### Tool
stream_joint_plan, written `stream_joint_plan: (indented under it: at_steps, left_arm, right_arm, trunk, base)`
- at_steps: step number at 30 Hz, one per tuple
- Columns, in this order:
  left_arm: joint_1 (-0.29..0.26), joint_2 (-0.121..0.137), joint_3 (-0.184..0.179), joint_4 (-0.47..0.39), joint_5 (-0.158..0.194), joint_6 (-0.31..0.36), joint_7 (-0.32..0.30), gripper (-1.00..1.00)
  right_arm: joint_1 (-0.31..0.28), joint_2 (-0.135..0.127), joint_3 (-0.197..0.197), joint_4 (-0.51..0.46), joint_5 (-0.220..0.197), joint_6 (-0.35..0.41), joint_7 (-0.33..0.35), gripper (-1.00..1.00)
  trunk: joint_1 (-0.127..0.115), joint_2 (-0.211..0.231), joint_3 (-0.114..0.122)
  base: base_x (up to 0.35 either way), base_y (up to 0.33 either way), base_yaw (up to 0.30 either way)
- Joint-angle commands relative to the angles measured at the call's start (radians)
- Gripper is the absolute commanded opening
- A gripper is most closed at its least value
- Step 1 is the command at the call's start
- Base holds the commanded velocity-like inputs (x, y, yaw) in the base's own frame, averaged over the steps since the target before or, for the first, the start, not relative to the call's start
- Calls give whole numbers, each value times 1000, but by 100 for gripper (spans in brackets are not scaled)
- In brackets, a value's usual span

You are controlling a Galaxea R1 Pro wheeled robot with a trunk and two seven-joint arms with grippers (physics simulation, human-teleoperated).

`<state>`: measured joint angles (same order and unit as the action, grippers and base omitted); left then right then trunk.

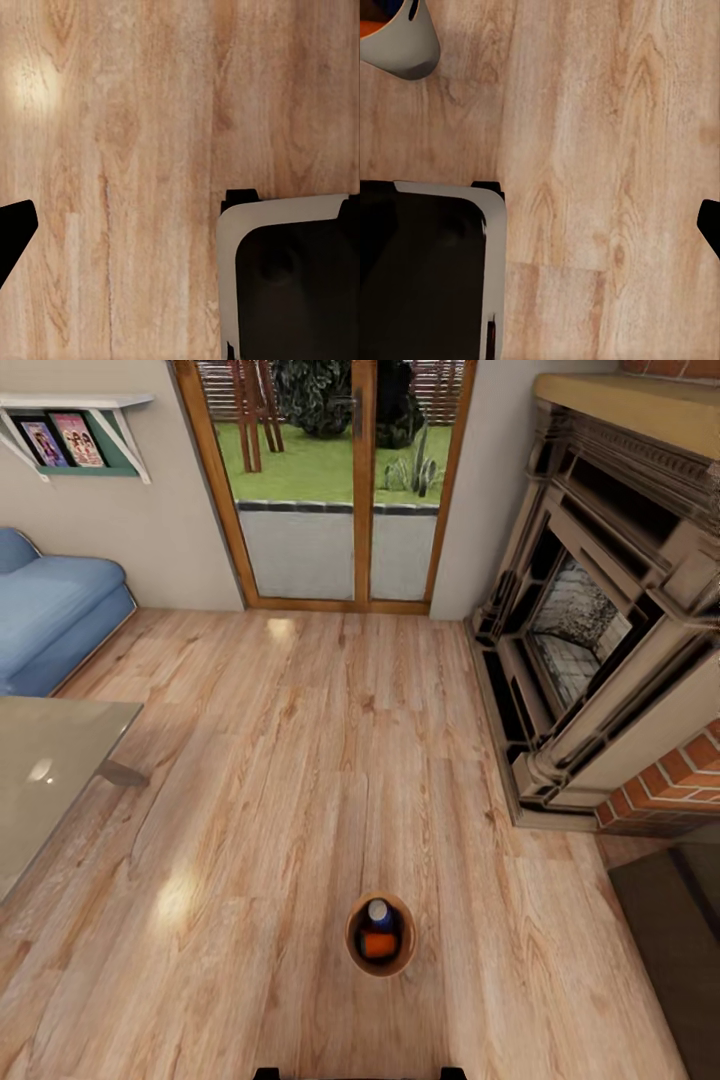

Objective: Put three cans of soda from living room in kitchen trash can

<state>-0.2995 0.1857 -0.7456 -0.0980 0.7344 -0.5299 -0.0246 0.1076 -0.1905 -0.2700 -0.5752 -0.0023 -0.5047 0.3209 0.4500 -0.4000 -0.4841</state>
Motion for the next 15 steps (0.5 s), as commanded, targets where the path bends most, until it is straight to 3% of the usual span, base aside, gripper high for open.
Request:
stream_joint_plan:
  at_steps: [1, 15]
  left_arm:
    - [0, -3, 0, 0, 0, 0, 0, 100]
    - [0, -16, 0, 1, -1, 3, 0, 100]
  right_arm:
    - [0, 0, 0, 2, 0, 0, 0, 100]
    - [-3, 0, 1, 30, 1, 0, -1, 100]
  trunk:
    - [0, 0, 2]
    - [0, 0, 24]
  base:
    - [0, 0, 0]
    - [0, 0, 0]
